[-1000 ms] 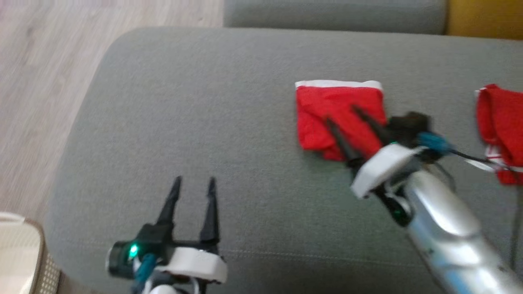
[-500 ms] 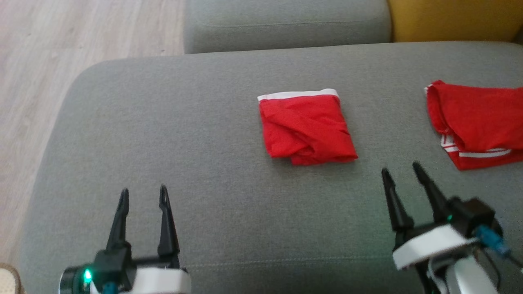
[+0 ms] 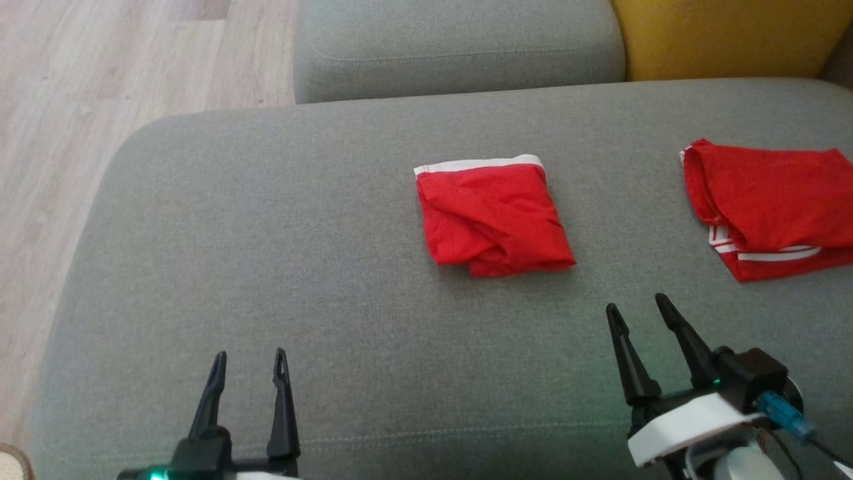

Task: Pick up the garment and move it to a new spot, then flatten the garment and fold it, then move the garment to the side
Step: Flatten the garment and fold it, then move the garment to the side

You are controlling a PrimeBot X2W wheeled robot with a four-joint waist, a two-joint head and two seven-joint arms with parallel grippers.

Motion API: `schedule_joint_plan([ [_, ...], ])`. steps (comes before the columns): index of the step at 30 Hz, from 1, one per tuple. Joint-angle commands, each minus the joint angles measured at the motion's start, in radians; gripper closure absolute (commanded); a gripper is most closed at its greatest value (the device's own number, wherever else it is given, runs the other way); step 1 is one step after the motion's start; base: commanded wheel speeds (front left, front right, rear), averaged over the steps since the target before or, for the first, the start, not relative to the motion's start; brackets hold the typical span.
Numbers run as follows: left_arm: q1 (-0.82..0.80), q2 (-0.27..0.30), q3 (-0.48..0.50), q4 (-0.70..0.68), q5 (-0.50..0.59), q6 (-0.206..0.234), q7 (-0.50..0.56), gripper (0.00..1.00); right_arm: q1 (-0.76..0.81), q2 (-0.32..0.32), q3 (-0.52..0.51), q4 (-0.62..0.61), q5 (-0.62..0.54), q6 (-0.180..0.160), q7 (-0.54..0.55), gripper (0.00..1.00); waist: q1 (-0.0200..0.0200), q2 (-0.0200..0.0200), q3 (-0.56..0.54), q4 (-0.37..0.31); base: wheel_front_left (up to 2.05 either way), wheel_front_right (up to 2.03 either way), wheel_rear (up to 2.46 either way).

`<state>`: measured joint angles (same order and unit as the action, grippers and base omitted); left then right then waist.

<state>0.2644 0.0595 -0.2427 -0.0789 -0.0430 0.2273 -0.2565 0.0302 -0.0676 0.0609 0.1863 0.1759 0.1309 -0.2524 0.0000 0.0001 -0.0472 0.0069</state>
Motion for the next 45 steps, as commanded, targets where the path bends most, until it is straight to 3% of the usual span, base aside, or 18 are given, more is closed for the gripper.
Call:
schedule_joint_plan([
  [1,-0.041,-0.004,0.038,-0.025,0.017,-0.006,-0.005,0.0,-0.034,0.003,0.023,-0.035,0.002,0.0,-0.009,0.0,0.0,-0.0001,-0.002,0.002,0.0,0.0,0.0],
  [21,-0.059,-0.003,0.005,0.003,0.034,-0.03,-0.005,0.0,-0.087,0.008,-0.001,0.025,0.023,0.0,-0.009,0.0,0.0,-0.0001,0.049,0.062,0.0,0.0,0.0],
  [27,-0.111,-0.005,-0.037,0.004,0.037,-0.035,-0.005,0.0,-0.271,-0.009,-0.033,0.136,0.074,0.0,-0.009,0.0,0.0,-0.0001,0.148,0.093,0.0,0.0,0.0],
  [35,-0.209,-0.008,-0.101,0.015,0.032,-0.036,-0.005,0.0,-0.519,-0.101,-0.053,0.4,0.157,0.0,-0.009,0.0,0.0,-0.0001,0.26,0.153,0.0,0.0,0.0],
  [40,-0.278,-0.009,-0.146,0.024,0.015,-0.019,-0.005,0.0,-0.677,-0.182,0.043,0.599,0.24,0.0,0.033,0.0,0.0,-0.0001,0.327,0.2,0.0,0.0,0.0],
  [45,-0.306,-0.009,-0.166,0.029,0.003,-0.004,-0.005,0.0,-0.744,-0.23,0.13,0.68,0.275,0.0,0.064,0.0,0.0,-0.0001,0.356,0.222,0.0,0.0,0.0],
])
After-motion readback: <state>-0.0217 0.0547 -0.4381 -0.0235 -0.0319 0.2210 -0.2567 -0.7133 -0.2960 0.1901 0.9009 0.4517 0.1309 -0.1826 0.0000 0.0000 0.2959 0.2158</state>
